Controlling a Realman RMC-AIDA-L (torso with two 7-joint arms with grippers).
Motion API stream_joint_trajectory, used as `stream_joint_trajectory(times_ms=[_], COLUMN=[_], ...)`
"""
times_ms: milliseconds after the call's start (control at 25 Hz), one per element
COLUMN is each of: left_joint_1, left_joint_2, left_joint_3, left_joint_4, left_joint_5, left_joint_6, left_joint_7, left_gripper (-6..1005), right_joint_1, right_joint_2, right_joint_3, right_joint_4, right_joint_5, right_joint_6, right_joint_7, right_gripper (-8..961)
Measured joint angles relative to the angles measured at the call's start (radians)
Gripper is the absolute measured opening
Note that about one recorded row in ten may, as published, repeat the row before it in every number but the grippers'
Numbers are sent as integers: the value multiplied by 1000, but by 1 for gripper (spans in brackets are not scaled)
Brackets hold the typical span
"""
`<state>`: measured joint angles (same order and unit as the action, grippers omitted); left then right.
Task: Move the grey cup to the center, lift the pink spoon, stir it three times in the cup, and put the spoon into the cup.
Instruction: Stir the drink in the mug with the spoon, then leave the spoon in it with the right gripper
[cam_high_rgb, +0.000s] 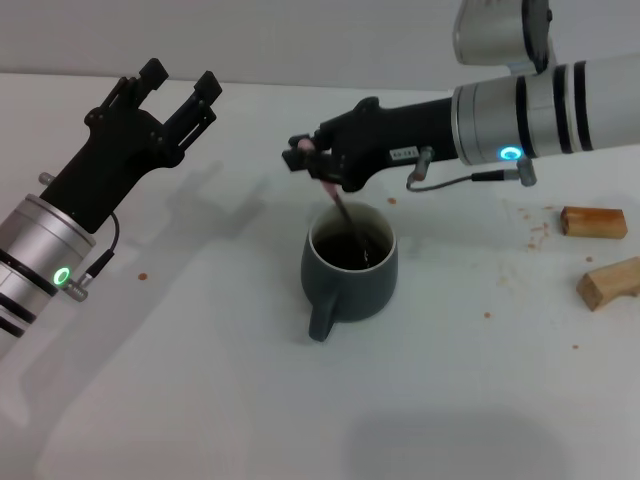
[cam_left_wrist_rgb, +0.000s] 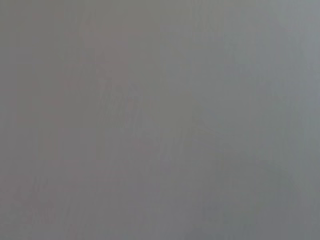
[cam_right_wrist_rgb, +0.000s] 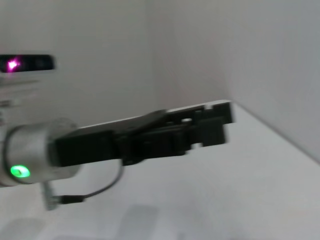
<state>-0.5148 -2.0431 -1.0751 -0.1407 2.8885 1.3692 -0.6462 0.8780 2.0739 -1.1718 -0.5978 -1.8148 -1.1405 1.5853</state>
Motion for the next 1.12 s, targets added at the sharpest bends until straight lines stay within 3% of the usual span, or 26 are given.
stream_joint_trajectory(times_ms=[400, 600, 880, 1120], left_joint_1=[1, 1, 1, 1], left_joint_2=[0, 2, 5, 5], left_joint_3=[-8, -9, -9, -5], left_joint_4=[7, 7, 5, 1], left_joint_5=[-1, -4, -3, -1], left_joint_6=[-3, -5, -19, -19], left_joint_7=[0, 1, 0, -5], left_gripper=[783, 783, 783, 783], right_joint_1=[69, 71, 24, -66], right_joint_2=[9, 11, 7, 8], right_joint_3=[-99, -136, -192, -182], right_joint_4=[25, 23, -11, -118], right_joint_5=[8, 22, 75, 80], right_joint_6=[154, 148, 104, 70], right_joint_7=[0, 0, 3, 37], right_gripper=[101, 102, 115, 156])
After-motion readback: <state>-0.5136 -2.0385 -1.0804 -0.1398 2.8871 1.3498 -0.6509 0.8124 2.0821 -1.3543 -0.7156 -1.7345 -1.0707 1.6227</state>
